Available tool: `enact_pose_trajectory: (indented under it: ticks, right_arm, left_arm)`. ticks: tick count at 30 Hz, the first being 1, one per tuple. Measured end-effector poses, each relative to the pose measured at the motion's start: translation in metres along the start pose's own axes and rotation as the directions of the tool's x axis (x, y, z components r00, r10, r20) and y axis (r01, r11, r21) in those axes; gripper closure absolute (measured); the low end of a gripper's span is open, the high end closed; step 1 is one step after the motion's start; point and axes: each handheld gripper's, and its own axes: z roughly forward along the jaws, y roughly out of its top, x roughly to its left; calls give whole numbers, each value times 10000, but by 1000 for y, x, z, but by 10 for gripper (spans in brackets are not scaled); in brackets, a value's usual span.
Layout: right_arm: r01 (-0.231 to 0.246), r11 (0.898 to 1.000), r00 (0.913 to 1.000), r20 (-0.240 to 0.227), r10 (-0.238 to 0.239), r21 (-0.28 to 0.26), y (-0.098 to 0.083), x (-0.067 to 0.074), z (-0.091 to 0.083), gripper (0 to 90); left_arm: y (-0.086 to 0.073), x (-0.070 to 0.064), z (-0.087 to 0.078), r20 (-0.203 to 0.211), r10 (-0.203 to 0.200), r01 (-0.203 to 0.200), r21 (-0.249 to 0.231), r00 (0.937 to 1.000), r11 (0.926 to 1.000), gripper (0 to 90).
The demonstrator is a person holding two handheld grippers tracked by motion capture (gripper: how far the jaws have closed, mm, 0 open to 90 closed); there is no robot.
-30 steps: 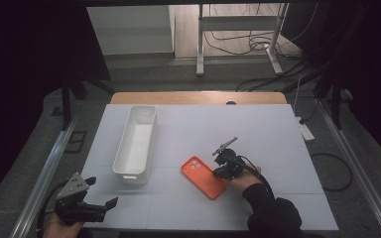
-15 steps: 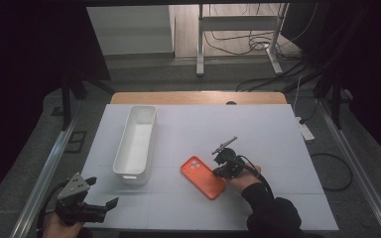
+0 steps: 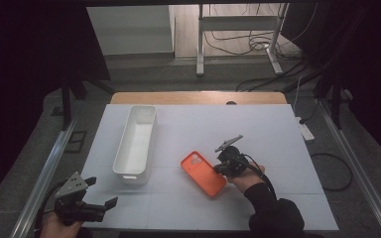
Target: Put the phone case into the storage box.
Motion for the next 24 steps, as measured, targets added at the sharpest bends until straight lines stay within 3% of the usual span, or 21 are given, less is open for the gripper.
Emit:
enact_pose_trajectory:
  ticks: [9, 24]
  right_arm:
    - [-147, 9977, 9998, 105, 155, -666, -1, 0, -16, 887]
    - [-17, 9885, 9999, 104, 33, -1513, -1, 11, -38, 888]
  left_arm:
    - [0, 3, 0, 228, -246, 247, -45, 9994, 9997, 0]
    - [5, -2, -1, 389, -25, 29, -106, 9992, 9999, 0]
